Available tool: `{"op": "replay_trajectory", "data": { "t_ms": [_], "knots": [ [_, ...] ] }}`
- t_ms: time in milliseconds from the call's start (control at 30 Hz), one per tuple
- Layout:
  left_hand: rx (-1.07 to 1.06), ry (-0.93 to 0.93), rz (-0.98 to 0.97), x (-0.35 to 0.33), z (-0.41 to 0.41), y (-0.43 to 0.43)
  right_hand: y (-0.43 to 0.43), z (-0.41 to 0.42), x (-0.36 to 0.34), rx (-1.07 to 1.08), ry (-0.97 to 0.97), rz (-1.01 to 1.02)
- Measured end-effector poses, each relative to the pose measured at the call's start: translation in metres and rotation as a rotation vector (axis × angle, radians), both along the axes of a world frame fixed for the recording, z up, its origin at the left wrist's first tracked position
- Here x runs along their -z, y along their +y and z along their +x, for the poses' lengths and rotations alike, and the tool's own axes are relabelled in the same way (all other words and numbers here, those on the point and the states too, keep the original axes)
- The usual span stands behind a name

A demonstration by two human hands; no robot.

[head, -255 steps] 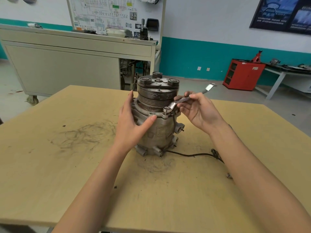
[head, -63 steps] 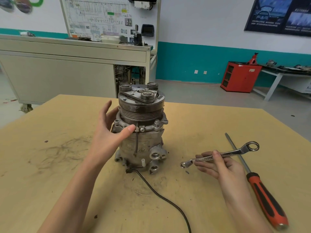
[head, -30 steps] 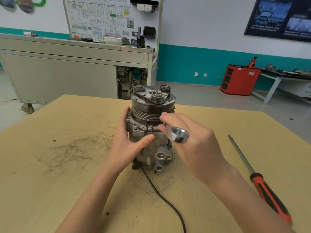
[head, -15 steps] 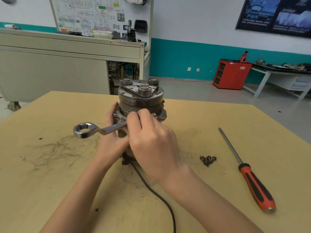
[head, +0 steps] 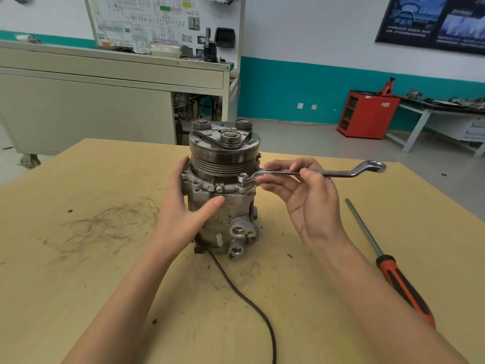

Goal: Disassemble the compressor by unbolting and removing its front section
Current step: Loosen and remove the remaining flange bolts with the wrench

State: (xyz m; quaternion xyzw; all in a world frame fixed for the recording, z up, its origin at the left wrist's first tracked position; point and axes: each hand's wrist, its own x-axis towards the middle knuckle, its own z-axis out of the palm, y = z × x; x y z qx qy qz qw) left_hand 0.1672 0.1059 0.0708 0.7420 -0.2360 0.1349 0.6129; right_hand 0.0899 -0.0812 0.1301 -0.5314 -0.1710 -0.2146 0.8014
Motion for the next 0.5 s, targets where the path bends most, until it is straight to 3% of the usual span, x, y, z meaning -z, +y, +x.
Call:
{"op": "replay_trajectory", "data": {
  "t_ms": [133, 233, 367, 500],
  "knots": [
    [-0.01, 0.007, -0.002, -0.001, -0.001, 0.0, -0.012, 0.02, 0.003, -0.106, 0.226, 0.243],
    [-0.021, 0.016, 0.004, -0.002, -0.002, 0.0, -0.021, 0.036, -0.003, -0.211, 0.354, 0.231],
    [-0.016, 0.03, 0.005, -0.002, -0.003, 0.0, -0.031, 0.038, -0.017, -0.172, 0.299, 0.062],
    [-0.01, 0.034, 0.005, -0.002, -0.003, -0.001, -0.032, 0.019, -0.036, 0.248, 0.096, -0.338]
  ]
}}
